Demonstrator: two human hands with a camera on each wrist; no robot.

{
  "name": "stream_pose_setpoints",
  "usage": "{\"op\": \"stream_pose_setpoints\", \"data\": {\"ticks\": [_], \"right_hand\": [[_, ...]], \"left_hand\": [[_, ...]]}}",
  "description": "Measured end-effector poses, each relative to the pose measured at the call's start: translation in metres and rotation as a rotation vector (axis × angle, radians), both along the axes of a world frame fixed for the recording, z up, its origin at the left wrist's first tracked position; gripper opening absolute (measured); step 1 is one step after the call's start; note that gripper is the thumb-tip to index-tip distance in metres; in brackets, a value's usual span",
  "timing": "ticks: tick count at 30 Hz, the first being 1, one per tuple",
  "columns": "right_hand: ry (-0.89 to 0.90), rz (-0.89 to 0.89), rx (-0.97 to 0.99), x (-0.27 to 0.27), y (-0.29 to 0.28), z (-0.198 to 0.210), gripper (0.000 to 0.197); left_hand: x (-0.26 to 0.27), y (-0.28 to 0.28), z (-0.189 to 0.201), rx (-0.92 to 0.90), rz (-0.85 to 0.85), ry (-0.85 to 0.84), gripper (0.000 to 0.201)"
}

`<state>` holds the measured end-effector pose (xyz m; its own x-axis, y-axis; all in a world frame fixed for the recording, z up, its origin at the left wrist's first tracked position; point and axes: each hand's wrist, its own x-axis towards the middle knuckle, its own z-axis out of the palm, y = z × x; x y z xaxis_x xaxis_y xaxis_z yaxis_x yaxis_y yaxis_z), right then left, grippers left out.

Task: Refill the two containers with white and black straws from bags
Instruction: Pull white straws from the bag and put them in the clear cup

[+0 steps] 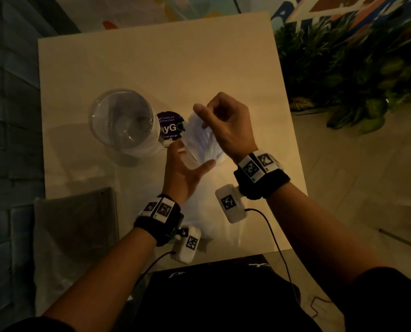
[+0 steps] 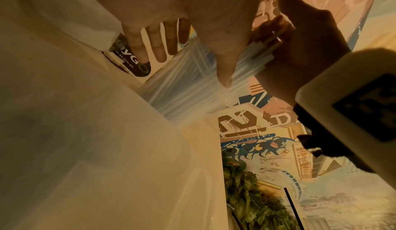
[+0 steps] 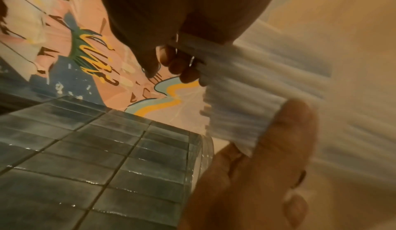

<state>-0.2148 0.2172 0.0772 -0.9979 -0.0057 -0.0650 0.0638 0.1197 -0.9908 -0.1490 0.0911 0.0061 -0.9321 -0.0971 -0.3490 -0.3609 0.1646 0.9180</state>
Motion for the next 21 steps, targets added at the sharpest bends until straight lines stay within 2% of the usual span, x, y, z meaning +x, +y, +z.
{"op": "stream_pose_setpoints", "data": {"ticks": [3,5,8,10,13,16,21], "right_hand": [[0.114,-0.068,0.006,-0.002,0.014,0.015,0.020],[0.144,-0.088,0.034,0.001,0.030,0.021,0.025],[0.116,0.057,0.254,0.010,0.061,0.006,0.067],[0.042,0.204,0.413,0.019,0.076,-0.018,0.095],[-0.050,0.325,0.562,0.024,0.081,-0.050,0.114],[-0.087,0.382,0.570,0.016,0.072,-0.065,0.115],[-0.025,0.357,0.550,0.003,0.051,-0.079,0.096]], "left_hand": [[-0.003,-0.004,-0.002,-0.032,-0.013,-0.045,0.083],[-0.007,-0.006,-0.005,-0.042,-0.031,-0.052,0.093],[-0.018,-0.009,-0.006,-0.001,-0.045,-0.064,0.098],[-0.025,-0.011,-0.006,-0.054,-0.109,-0.061,0.104],[-0.037,-0.012,-0.003,-0.089,-0.182,-0.008,0.090],[-0.048,-0.010,0.000,-0.089,-0.249,0.007,0.088],[-0.056,-0.002,0.001,-0.111,-0.360,0.110,0.075]]}}
